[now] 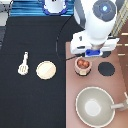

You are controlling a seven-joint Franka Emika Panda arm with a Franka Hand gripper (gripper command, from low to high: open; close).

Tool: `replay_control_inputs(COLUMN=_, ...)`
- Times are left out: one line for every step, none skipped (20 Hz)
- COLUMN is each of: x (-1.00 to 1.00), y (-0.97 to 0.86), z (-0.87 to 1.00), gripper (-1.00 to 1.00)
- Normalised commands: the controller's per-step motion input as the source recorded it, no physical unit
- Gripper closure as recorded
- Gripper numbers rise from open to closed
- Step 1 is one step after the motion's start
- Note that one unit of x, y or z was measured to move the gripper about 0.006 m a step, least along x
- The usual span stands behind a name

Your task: Take the lid off the pot, put the pot on the plate, and use the tool to push the pot to the front of the table.

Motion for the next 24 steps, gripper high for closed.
replay_control_inputs(x=-1.00, y=0.06, z=0.11, gripper=1.00)
replay_control_inputs(x=-1.00, y=0.06, z=0.11, gripper=1.00)
replay_control_inputs(x=-1.00, y=0.06, z=0.11, gripper=1.00)
replay_control_inputs(x=-1.00, y=0.06, z=0.11, gripper=1.00)
replay_control_inputs(x=-1.00, y=0.06, z=0.11, gripper=1.00)
replay_control_inputs(x=-1.00, y=0.02, z=0.00, gripper=1.00)
replay_control_inputs(x=-1.00, y=0.00, z=0.00, gripper=1.00)
replay_control_inputs(x=-1.00, y=0.00, z=-0.03, gripper=1.00)
replay_control_inputs(x=-1.00, y=0.00, z=-0.11, gripper=1.00)
replay_control_inputs(x=-1.00, y=0.00, z=-0.20, gripper=1.00)
replay_control_inputs(x=-1.00, y=0.00, z=-0.21, gripper=1.00)
replay_control_inputs(x=-1.00, y=-0.03, z=-0.28, gripper=1.00)
replay_control_inputs(x=-1.00, y=-0.18, z=-0.32, gripper=1.00)
replay_control_inputs(x=-0.98, y=-0.25, z=-0.34, gripper=1.00)
replay_control_inputs(x=-0.97, y=-0.28, z=-0.35, gripper=1.00)
replay_control_inputs(x=-0.95, y=-0.28, z=-0.38, gripper=1.00)
replay_control_inputs(x=-0.92, y=-0.31, z=-0.43, gripper=1.00)
replay_control_inputs(x=-0.91, y=-0.34, z=-0.48, gripper=1.00)
replay_control_inputs(x=-0.89, y=-0.37, z=-0.50, gripper=1.00)
replay_control_inputs(x=-0.87, y=-0.42, z=-0.53, gripper=1.00)
replay_control_inputs(x=-0.81, y=-0.49, z=-0.54, gripper=1.00)
replay_control_inputs(x=-0.74, y=-0.57, z=-0.54, gripper=1.00)
replay_control_inputs(x=-0.67, y=-0.61, z=-0.57, gripper=1.00)
replay_control_inputs(x=-0.56, y=-0.66, z=-0.59, gripper=1.00)
